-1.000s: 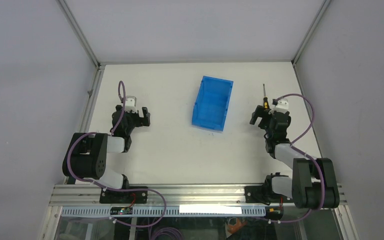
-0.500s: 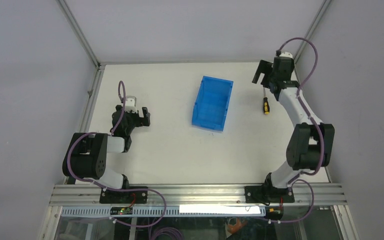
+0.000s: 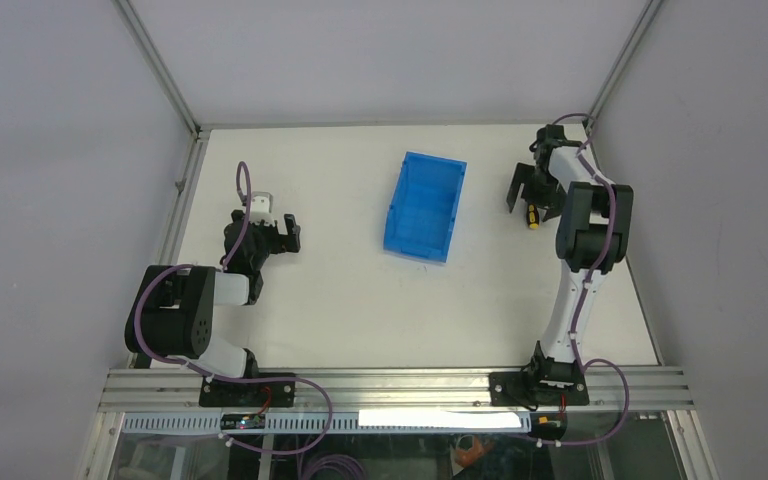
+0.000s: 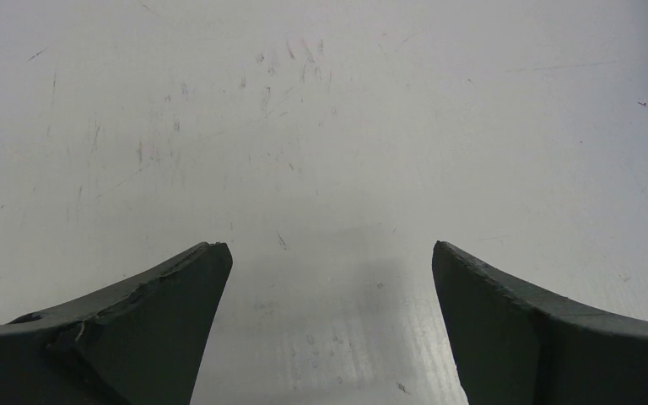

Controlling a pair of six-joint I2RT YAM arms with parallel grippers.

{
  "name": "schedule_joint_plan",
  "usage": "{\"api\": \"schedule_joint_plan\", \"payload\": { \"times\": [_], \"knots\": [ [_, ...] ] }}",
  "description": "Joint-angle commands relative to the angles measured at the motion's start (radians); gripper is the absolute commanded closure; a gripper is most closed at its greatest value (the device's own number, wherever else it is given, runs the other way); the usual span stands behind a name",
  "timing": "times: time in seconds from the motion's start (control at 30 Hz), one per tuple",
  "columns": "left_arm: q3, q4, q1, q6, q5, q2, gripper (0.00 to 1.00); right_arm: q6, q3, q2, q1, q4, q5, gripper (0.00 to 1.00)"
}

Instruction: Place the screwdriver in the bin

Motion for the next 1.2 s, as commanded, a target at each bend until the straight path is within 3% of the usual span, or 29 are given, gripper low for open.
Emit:
{"api": "schedule_joint_plan", "payload": {
  "times": [0.0, 0.13, 0.2, 0.23, 0.6, 0.87, 1.03, 1.17],
  "knots": [
    [0.023, 0.034, 0.003, -0.006, -0.006, -0.015, 0.01, -0.029, -0.024, -0.019, -0.005, -0.010, 0.008, 0.20],
    [0.022, 0.035, 0.002, -0.005, -0.005, -0.015, 0.01, -0.037, -0.050, -0.005, -0.019, 0.010, 0.020, 0.76],
    [0.023, 0.034, 0.003, -0.006, -0.006, -0.015, 0.01, -0.039, -0.044, -0.009, -0.023, 0.007, 0.021, 0.97],
    [0.023, 0.034, 0.003, -0.006, -0.005, -0.016, 0.01, -0.040, -0.038, -0.020, -0.023, 0.001, 0.017, 1.00],
    [0.023, 0.034, 0.003, -0.007, -0.005, -0.015, 0.01, 0.043, 0.000, -0.345, 0.028, -0.160, 0.023, 1.00],
    [0.023, 0.034, 0.003, -0.007, -0.005, -0.016, 0.01, 0.228, 0.162, -0.456, 0.223, -0.365, 0.150, 1.00],
    [0.023, 0.034, 0.003, -0.006, -0.005, -0.015, 0.01, 0.329, 0.164, -0.475, 0.395, -0.343, 0.166, 1.00],
    [0.023, 0.034, 0.003, -0.005, -0.006, -0.016, 0.01, 0.413, 0.112, -0.456, 0.529, -0.230, 0.165, 1.00]
  ]
}}
